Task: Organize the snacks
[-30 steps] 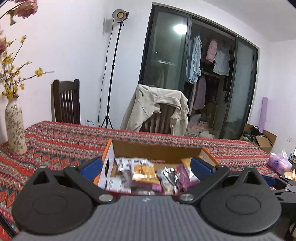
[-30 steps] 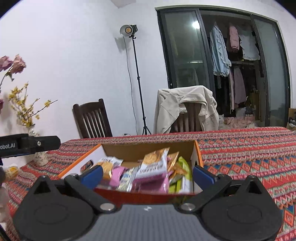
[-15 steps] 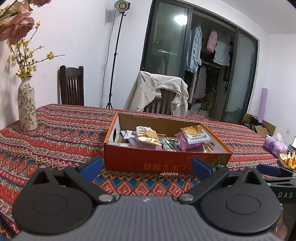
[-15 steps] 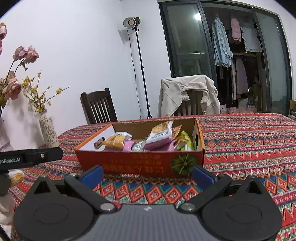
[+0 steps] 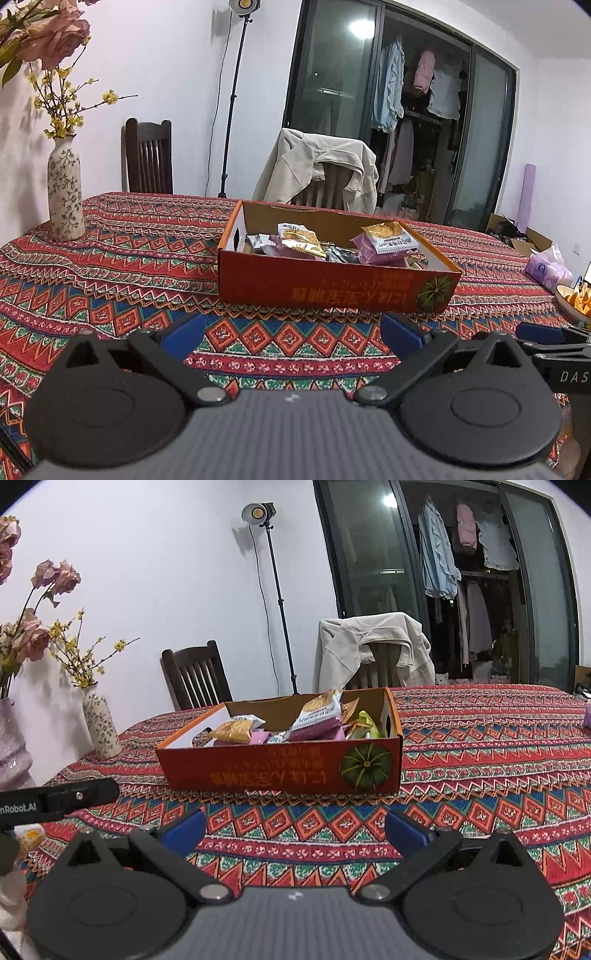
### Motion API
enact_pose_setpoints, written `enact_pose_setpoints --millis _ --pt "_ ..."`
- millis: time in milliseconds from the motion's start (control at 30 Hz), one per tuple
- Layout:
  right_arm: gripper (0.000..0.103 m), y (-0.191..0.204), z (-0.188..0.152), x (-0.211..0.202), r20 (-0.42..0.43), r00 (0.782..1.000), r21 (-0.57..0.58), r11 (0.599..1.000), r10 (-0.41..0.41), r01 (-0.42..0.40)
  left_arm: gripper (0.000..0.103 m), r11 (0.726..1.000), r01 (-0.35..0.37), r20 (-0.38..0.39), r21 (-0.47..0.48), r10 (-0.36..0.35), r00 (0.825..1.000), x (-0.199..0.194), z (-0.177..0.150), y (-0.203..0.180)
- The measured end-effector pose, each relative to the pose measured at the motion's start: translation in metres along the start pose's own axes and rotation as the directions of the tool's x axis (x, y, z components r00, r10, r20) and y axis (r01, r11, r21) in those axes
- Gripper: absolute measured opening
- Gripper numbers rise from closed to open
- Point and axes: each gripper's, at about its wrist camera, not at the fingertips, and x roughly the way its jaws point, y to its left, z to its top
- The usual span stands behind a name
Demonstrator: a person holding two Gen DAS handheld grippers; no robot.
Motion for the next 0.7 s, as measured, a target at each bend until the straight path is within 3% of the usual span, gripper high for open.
enact_pose_setpoints --millis 700 --pt "0.103 0.0005 -0.0013 -0.0024 -0.002 1.000 0.002 1.000 -0.001 0.001 0.103 1.000 0.007 0.004 0.006 -0.007 1.000 -0.0029 -0.0012 -0.0019"
